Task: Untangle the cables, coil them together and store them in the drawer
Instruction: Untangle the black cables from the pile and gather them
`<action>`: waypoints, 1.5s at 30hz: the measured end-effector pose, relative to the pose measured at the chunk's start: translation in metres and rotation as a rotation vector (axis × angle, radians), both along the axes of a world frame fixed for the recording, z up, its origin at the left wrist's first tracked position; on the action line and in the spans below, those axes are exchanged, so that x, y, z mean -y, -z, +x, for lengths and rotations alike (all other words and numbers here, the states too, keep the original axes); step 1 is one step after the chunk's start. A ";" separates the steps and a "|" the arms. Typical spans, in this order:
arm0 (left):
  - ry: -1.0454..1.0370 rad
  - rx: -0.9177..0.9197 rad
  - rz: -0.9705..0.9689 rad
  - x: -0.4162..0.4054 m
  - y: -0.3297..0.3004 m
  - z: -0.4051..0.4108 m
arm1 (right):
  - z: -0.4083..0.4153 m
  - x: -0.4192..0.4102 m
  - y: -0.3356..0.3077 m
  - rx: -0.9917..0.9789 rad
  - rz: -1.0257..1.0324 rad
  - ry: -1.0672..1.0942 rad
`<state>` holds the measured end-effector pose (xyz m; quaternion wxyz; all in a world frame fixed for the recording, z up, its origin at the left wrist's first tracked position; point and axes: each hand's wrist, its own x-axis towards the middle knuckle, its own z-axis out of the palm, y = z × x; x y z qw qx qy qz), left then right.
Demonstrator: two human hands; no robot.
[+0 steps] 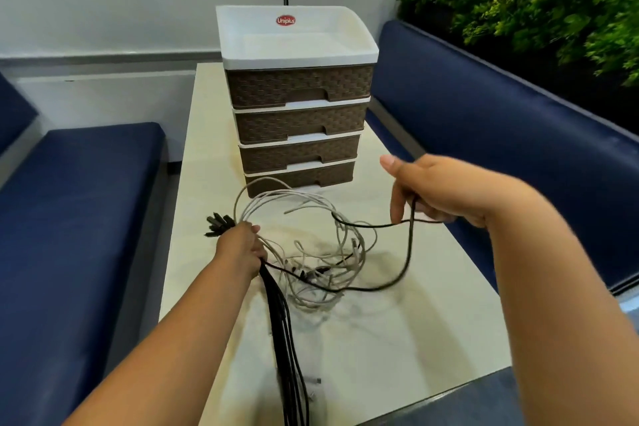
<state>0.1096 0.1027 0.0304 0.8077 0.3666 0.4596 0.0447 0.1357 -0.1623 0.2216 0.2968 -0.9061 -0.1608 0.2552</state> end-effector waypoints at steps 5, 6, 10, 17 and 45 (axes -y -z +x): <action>0.027 0.030 0.027 0.006 0.000 -0.004 | 0.005 0.004 0.075 -0.040 -0.289 -0.079; 0.027 0.035 0.030 0.007 0.001 -0.005 | 0.005 0.001 0.087 0.019 -0.305 -0.103; 0.030 0.038 0.041 0.013 0.001 -0.007 | 0.006 -0.022 0.133 0.424 -0.185 0.011; 0.074 0.069 0.039 0.019 -0.008 -0.010 | 0.005 -0.045 0.164 0.599 -0.178 0.086; 0.283 0.124 0.107 0.046 -0.024 -0.006 | -0.026 0.004 -0.040 0.487 0.998 -0.003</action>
